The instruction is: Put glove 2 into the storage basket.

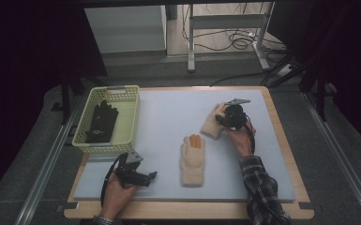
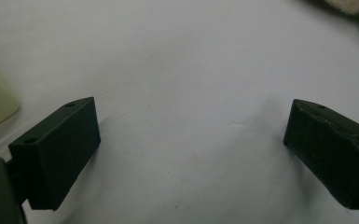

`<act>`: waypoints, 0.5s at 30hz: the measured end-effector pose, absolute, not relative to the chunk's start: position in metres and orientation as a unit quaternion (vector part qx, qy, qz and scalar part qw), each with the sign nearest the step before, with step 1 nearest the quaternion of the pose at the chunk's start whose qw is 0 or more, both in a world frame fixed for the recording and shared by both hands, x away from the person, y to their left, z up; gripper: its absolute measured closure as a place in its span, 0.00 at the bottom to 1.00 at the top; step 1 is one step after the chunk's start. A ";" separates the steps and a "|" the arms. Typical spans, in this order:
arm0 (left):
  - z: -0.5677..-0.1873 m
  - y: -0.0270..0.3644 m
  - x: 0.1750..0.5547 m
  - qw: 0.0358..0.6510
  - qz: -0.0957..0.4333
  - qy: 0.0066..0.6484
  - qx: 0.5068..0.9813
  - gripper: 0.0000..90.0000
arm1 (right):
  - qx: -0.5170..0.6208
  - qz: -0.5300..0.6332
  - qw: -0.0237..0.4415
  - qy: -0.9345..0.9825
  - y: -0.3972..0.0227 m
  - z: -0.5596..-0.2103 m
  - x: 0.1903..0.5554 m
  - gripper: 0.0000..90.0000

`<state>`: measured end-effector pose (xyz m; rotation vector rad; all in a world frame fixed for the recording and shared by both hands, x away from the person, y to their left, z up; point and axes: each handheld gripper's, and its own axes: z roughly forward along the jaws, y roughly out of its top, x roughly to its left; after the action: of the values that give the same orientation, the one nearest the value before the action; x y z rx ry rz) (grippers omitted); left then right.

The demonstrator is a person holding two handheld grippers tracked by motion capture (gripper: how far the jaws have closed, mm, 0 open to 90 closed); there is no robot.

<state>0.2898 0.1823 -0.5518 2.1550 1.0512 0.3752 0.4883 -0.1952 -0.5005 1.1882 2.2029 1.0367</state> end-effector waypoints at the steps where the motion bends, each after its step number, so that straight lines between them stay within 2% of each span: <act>1: -0.552 0.182 0.290 0.350 0.145 0.406 0.832 0.04 | 0.426 0.376 0.215 0.794 -0.196 -0.498 0.485 0.65; 7: -0.552 0.183 0.291 0.353 0.142 0.411 0.829 0.05 | 0.406 0.387 0.203 0.803 -0.208 -0.475 0.465 0.65; 9: -0.552 0.182 0.290 0.351 0.143 0.410 0.829 0.05 | 0.412 0.389 0.171 0.806 -0.213 -0.465 0.464 0.65; 13: -0.552 0.183 0.291 0.353 0.140 0.410 0.829 0.05 | 0.392 0.370 0.180 0.823 -0.216 -0.449 0.449 0.65; 15: -0.552 0.183 0.291 0.354 0.140 0.410 0.829 0.05 | 0.392 0.383 0.169 0.819 -0.220 -0.446 0.443 0.65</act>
<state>0.2906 0.1835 -0.5518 2.1421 1.0610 0.3620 0.4430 -0.2197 -0.4460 1.1150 2.3277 1.0881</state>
